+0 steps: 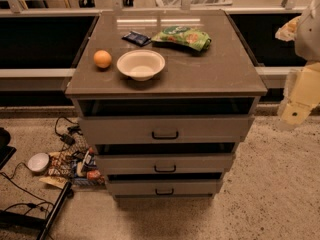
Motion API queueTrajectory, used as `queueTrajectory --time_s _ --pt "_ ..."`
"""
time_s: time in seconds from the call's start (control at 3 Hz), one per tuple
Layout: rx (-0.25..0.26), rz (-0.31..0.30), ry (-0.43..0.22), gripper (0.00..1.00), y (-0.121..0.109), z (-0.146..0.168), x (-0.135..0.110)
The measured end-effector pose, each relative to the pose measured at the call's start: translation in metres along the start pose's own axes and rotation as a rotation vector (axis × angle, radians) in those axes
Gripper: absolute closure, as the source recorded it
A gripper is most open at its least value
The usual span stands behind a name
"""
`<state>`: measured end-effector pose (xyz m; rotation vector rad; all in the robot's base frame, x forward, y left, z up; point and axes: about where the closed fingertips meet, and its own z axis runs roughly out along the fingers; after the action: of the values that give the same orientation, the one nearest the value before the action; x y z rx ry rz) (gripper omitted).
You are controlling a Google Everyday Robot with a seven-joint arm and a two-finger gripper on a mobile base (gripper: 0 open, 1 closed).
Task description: Open middle drawer
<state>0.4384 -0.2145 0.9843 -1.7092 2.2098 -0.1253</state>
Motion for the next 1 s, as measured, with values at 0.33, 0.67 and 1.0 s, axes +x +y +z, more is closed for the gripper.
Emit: queueTrajectory --time_s 0.33,0.67,1.0 --pt "0.0 0.0 0.0 0.0 0.0 0.0 0.0" --pt "0.001 0.001 -0.001 0.0 0.002 0.007 0.003" --pt "0.007 0.013 -0.003 0.0 0.019 0.055 0.024"
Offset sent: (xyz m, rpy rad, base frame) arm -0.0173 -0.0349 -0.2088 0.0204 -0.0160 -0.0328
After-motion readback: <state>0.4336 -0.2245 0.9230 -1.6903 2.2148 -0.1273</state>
